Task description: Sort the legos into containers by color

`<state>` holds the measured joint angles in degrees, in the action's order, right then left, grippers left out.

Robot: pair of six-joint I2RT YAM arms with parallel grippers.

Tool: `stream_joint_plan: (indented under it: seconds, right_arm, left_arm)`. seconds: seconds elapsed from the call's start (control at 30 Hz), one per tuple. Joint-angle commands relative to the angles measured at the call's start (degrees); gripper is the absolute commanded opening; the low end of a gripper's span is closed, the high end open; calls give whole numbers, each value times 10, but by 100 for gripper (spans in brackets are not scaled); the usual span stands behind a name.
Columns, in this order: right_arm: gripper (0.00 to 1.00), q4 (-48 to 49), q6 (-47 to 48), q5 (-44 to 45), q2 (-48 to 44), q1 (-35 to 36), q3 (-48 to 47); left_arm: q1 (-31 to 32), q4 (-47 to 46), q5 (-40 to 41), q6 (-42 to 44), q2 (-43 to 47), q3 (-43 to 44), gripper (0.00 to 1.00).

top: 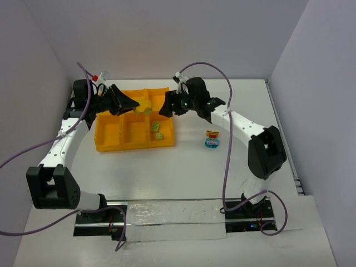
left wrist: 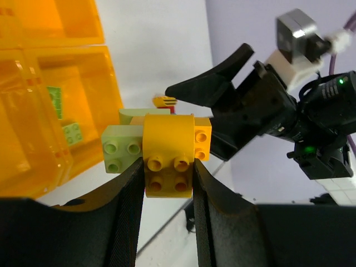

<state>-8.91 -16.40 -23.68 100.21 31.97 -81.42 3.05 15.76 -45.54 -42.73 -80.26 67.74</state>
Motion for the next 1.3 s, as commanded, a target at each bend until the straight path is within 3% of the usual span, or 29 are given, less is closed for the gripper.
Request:
stream_joint_plan:
  seconds: [0.0, 0.2, 0.33, 0.47, 0.97, 1.27]
  right_arm:
    - [80, 21, 150, -17, -76, 3, 42]
    - [82, 127, 292, -81, -136, 3, 139]
    - [82, 129, 352, -124, -130, 6, 138]
    - [82, 159, 394, -126, -139, 17, 155]
    - [84, 173, 431, -99, -90, 53, 80]
    - [80, 169, 428, -100, -60, 59, 30]
  left_arm:
    - [-7, -23, -120, -30, -33, 45, 0]
    - [-7, -80, -186, -95, -50, 44, 0]
    - [-8, -121, -207, -134, -49, 43, 0]
    - [-7, -87, -207, -113, -50, 58, 0]
    - [-8, -90, -212, -104, -41, 35, 0]
    - [-8, -91, -211, -101, -40, 34, 0]
